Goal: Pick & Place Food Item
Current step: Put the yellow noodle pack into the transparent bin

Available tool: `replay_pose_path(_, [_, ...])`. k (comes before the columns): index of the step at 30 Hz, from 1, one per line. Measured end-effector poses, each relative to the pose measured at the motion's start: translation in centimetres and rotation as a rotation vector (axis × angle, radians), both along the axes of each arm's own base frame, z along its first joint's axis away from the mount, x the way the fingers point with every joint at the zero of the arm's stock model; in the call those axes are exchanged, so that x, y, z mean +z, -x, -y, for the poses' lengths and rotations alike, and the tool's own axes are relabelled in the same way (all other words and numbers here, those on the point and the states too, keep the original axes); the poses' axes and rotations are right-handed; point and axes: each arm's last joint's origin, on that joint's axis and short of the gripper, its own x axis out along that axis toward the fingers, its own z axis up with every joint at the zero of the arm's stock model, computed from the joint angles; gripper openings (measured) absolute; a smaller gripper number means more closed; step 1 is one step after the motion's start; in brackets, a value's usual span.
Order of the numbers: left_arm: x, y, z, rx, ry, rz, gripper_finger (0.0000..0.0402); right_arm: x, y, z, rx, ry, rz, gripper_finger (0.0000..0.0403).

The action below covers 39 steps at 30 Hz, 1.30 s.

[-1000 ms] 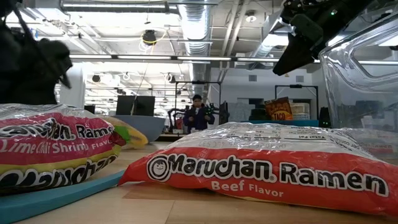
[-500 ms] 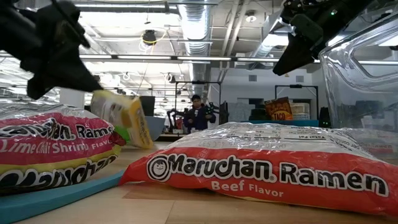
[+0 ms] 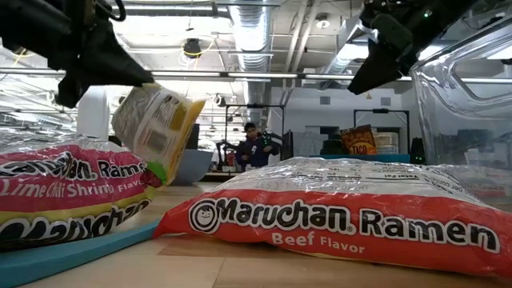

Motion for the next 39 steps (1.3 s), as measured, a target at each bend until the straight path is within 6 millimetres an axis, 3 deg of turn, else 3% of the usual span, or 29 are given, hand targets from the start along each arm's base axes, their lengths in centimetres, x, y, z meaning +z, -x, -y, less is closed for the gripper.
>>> replay_pose_path(19, [1.9, -2.0, -1.8, 0.080, -0.091, 0.092, 0.0001, 1.1, -1.2, -0.7, 0.114, 0.076, 0.104, 0.0150])
replay_pose_path(31, [2.1, -3.0, -3.0, 0.070, -0.070, 0.102, 0.0001, -1.4, -4.9, -3.8, 0.350, 0.249, 0.076, 0.0150])
replay_pose_path(39, [1.5, -5.0, -3.7, 0.004, -0.065, 0.144, 0.0000, -0.8, -5.3, -4.4, 0.362, 0.250, 0.161, 0.0150])
